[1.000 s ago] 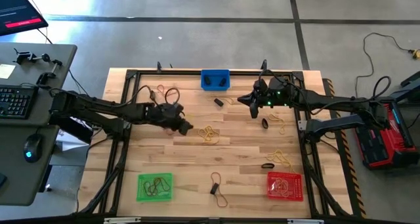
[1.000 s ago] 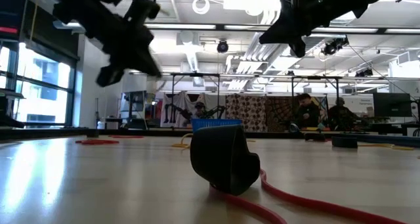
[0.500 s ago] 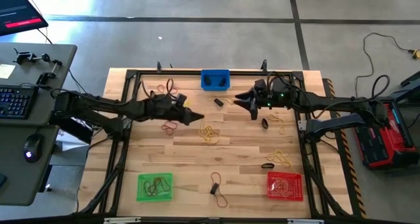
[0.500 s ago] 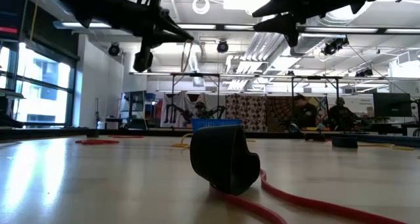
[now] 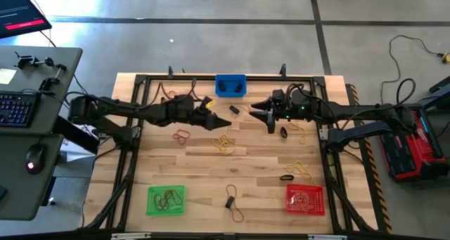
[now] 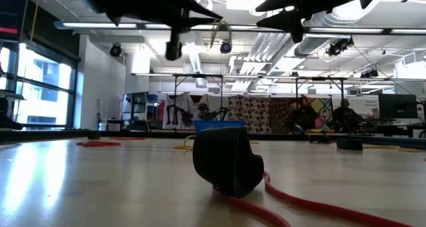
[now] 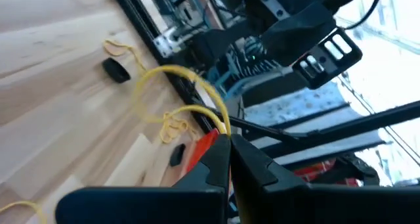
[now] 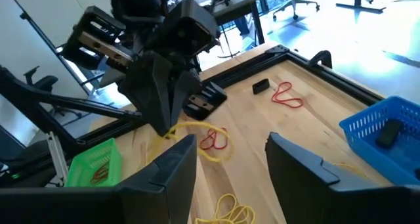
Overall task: Sort rubber bands into baskets
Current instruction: Put the yellow rubber band into the red basket
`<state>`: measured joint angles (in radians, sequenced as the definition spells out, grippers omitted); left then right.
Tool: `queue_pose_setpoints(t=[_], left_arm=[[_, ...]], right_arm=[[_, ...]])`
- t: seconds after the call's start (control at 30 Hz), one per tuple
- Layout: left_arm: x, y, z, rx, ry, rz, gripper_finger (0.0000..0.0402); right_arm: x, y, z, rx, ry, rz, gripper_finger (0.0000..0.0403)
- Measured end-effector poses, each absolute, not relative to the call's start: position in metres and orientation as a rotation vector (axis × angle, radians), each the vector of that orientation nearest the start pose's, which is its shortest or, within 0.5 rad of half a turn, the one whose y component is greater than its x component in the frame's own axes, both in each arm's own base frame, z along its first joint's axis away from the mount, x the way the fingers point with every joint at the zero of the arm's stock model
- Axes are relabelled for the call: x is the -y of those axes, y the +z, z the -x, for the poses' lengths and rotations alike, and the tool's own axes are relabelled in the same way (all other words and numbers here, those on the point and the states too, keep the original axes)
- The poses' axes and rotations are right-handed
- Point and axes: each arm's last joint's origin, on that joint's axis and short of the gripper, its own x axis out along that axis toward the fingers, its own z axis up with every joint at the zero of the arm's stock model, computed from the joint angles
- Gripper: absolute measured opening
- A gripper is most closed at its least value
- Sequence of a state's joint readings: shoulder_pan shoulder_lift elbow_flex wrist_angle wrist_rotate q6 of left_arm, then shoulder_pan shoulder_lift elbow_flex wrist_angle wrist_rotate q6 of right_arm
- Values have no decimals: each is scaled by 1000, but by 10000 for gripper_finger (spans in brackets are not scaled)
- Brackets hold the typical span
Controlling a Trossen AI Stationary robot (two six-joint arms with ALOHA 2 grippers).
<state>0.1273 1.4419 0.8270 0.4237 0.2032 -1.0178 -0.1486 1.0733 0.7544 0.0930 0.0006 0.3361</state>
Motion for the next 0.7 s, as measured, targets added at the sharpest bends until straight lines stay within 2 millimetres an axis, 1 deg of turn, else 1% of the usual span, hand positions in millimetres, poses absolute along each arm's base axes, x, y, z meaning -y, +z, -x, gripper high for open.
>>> queue_pose_setpoints(t=[0.37,0.43,0.57,0.7], left_arm=[[-39,263,-366,-267,-131,1004,0],[-40,268,-375,-258,-163,987,0],[-42,274,-389,-256,-218,960,0],[-43,280,-393,-252,-253,939,0]], right_arm=[[24,297,-239,-184,-108,-261,172],[23,297,-239,-187,-91,-255,172],[22,296,-239,-204,-41,-263,172],[21,296,-239,-208,-9,-267,172]])
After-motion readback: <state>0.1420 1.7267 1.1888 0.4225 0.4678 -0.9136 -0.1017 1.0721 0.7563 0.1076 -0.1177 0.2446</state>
